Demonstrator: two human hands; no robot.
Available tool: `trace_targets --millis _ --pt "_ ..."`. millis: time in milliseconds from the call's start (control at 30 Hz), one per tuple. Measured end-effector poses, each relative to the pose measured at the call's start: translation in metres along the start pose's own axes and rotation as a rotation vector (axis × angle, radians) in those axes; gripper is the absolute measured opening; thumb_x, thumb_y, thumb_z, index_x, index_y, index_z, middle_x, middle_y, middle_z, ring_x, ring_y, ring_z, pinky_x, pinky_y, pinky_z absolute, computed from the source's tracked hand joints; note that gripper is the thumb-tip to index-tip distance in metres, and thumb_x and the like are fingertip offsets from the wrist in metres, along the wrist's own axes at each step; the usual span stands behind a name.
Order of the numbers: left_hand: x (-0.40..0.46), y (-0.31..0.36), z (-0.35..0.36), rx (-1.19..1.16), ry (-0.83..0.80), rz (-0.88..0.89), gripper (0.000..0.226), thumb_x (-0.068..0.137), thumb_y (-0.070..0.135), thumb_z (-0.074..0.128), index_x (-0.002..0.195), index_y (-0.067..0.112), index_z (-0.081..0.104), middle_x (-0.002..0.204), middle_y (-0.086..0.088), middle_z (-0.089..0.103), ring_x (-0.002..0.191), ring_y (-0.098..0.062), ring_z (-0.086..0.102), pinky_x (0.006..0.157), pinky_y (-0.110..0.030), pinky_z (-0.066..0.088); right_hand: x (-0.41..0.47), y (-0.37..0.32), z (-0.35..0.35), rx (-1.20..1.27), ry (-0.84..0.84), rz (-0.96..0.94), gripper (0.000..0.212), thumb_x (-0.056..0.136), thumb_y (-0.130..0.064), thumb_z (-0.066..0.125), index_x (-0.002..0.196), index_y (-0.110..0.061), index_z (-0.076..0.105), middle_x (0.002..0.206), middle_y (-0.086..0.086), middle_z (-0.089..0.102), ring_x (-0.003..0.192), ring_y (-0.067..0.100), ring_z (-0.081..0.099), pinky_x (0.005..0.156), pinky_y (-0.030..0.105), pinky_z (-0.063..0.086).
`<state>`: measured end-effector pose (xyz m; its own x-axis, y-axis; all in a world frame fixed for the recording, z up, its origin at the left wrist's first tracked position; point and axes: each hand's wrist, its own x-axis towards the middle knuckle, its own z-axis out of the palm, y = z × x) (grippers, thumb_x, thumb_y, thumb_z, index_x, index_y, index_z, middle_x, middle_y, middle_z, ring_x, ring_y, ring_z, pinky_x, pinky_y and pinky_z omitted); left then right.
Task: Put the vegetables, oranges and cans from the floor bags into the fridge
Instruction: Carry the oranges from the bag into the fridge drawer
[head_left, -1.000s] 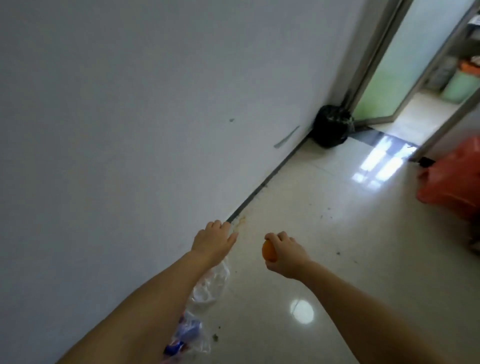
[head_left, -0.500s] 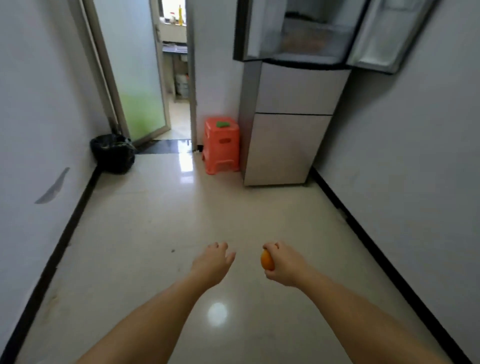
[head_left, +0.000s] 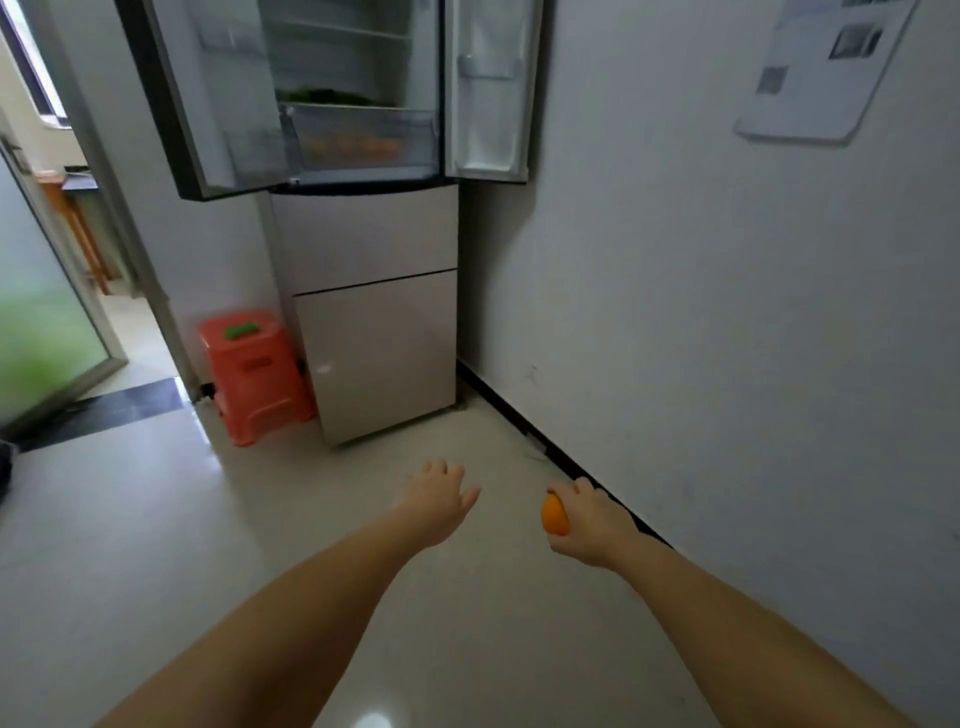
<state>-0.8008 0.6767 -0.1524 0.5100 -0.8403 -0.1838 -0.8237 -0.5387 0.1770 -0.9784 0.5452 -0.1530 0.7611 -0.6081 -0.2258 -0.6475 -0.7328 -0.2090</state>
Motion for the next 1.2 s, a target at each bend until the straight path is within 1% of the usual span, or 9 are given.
trace_targets --millis 100,267,367,467,700,867,1033,1100,1200 --pt "0.052 -0.001 -0.016 0.008 0.030 0.011 0.051 0.100 0.047 0.027 0.134 0.012 0.041 0.136 -0.013 0.044 0.126 -0.030 0.041 0.101 -0.042 0.039 0.056 0.001 -0.018 -0.005 0.027 -0.029 0.068 0.086 -0.040 0.061 0.144 -0.024 0.028 0.143 0.010 0.032 0.123 0.031 0.044 0.095 0.040 0.043" --pt "0.161 -0.017 -0.055 -0.001 0.064 -0.002 0.051 0.099 0.048 0.028 0.133 0.013 0.041 0.135 -0.013 0.044 0.127 -0.030 0.041 0.101 -0.044 0.039 0.172 0.001 -0.069 -0.058 0.076 -0.091 0.067 0.084 -0.041 0.062 0.141 -0.027 0.030 0.135 0.010 0.037 0.117 0.033 0.047 0.093 0.044 0.047" --pt "0.219 -0.027 -0.084 0.019 0.065 -0.009 0.049 0.099 0.048 0.027 0.130 0.012 0.042 0.132 -0.013 0.044 0.124 -0.031 0.042 0.101 -0.044 0.040 0.230 0.006 -0.103 -0.073 0.100 -0.107 0.068 0.083 -0.040 0.063 0.141 -0.027 0.030 0.135 0.009 0.038 0.117 0.032 0.046 0.092 0.042 0.046" --pt "0.282 -0.035 -0.119 0.042 0.121 0.011 0.048 0.099 0.047 0.027 0.127 0.012 0.043 0.129 -0.013 0.045 0.122 -0.031 0.042 0.098 -0.043 0.041 0.288 0.014 -0.138 -0.052 0.159 -0.105 0.068 0.083 -0.040 0.063 0.141 -0.025 0.031 0.135 0.010 0.038 0.117 0.032 0.046 0.090 0.040 0.045" --pt "0.420 -0.047 -0.186 0.091 0.193 0.013 0.047 0.099 0.046 0.030 0.129 0.012 0.043 0.133 -0.013 0.044 0.124 -0.029 0.042 0.098 -0.041 0.040 0.440 0.024 -0.218 -0.063 0.246 -0.174 0.067 0.081 -0.040 0.065 0.138 -0.025 0.034 0.133 0.009 0.040 0.114 0.032 0.049 0.089 0.039 0.046" --pt "0.522 -0.079 -0.248 0.098 0.366 -0.075 0.046 0.099 0.045 0.030 0.129 0.012 0.045 0.131 -0.012 0.046 0.121 -0.027 0.046 0.096 -0.040 0.042 0.568 0.006 -0.283 -0.040 0.332 -0.326 0.066 0.080 -0.040 0.066 0.136 -0.027 0.035 0.132 0.009 0.041 0.113 0.032 0.051 0.090 0.041 0.048" --pt "0.619 -0.118 -0.313 0.062 0.454 -0.276 0.046 0.099 0.045 0.030 0.126 0.012 0.046 0.129 -0.012 0.047 0.118 -0.028 0.046 0.092 -0.041 0.045 0.686 -0.015 -0.349 -0.075 0.354 -0.498 0.067 0.081 -0.043 0.065 0.137 -0.028 0.032 0.133 0.007 0.039 0.115 0.030 0.049 0.089 0.041 0.049" --pt "0.647 -0.132 -0.332 0.033 0.475 -0.304 0.045 0.100 0.044 0.031 0.125 0.010 0.046 0.128 -0.013 0.047 0.118 -0.029 0.046 0.093 -0.042 0.046 0.730 -0.026 -0.375 -0.033 0.373 -0.526 0.066 0.081 -0.042 0.065 0.137 -0.028 0.033 0.134 0.008 0.039 0.116 0.030 0.049 0.090 0.041 0.049" --pt "0.682 -0.160 -0.353 0.092 0.502 -0.325 0.044 0.099 0.044 0.032 0.126 0.012 0.047 0.128 -0.012 0.047 0.119 -0.028 0.046 0.093 -0.041 0.045 0.791 -0.052 -0.404 -0.012 0.366 -0.593 0.066 0.081 -0.042 0.066 0.137 -0.028 0.034 0.135 0.008 0.039 0.115 0.030 0.050 0.090 0.041 0.049"
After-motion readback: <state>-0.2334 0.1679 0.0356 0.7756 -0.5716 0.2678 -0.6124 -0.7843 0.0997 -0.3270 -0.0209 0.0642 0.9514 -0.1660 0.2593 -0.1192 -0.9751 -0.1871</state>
